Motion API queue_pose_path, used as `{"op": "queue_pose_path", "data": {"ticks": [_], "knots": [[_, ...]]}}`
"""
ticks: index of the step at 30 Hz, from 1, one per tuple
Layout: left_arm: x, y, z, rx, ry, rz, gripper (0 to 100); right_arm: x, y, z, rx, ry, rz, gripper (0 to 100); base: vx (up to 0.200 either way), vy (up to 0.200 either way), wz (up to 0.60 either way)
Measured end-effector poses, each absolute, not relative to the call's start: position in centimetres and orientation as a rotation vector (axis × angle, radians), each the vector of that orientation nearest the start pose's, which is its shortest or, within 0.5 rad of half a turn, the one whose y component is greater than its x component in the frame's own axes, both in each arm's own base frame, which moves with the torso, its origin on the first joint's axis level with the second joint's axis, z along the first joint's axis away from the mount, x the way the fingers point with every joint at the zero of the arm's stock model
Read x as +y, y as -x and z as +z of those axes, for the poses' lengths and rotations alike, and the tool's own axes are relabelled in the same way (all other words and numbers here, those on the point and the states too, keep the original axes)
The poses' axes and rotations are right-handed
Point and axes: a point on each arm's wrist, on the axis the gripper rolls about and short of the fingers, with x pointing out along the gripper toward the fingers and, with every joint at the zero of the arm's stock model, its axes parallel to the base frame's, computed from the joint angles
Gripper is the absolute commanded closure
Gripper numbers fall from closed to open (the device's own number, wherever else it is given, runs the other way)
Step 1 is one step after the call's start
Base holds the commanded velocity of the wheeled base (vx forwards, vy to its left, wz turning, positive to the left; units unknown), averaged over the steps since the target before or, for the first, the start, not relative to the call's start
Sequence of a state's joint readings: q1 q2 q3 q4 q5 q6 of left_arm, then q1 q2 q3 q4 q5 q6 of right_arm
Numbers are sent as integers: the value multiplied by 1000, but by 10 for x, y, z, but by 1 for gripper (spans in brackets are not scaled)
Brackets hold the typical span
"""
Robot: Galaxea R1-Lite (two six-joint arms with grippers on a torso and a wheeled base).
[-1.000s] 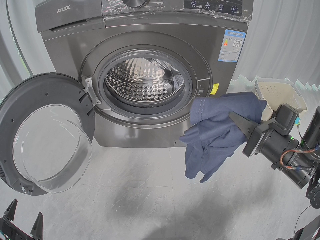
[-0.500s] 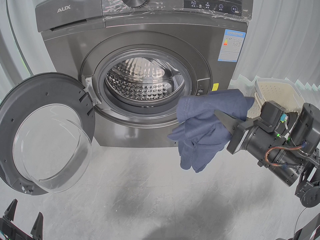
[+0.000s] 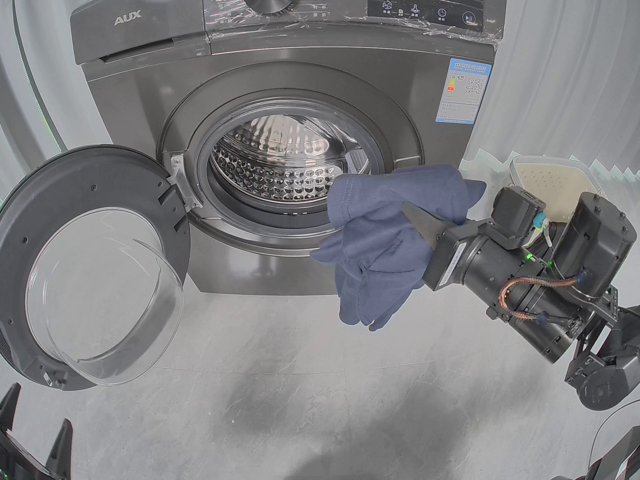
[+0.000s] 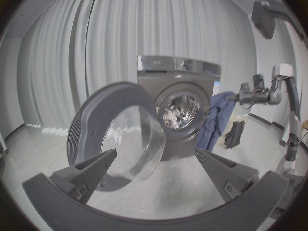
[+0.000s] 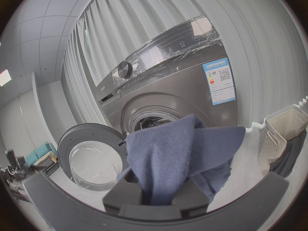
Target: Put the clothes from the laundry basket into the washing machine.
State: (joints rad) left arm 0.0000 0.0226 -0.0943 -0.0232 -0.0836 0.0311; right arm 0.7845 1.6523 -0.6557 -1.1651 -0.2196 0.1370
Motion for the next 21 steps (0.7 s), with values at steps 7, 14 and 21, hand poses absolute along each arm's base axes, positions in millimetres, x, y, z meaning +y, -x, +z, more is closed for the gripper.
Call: {"op": "queue_pose_path", "data": {"ticks": [7,14,21], "knots": [[-5,27,154,-140,-49,-251,0,209,-213,214,-141,-236,584,100,0,0,0],[-9,-20,176,-8,-35,-398,0,227,-228,221,-201,-271,594,100,0,0,0],[-23,-80,180,114,-17,-576,0,245,-243,224,-242,-292,612,100,0,0,0]]}}
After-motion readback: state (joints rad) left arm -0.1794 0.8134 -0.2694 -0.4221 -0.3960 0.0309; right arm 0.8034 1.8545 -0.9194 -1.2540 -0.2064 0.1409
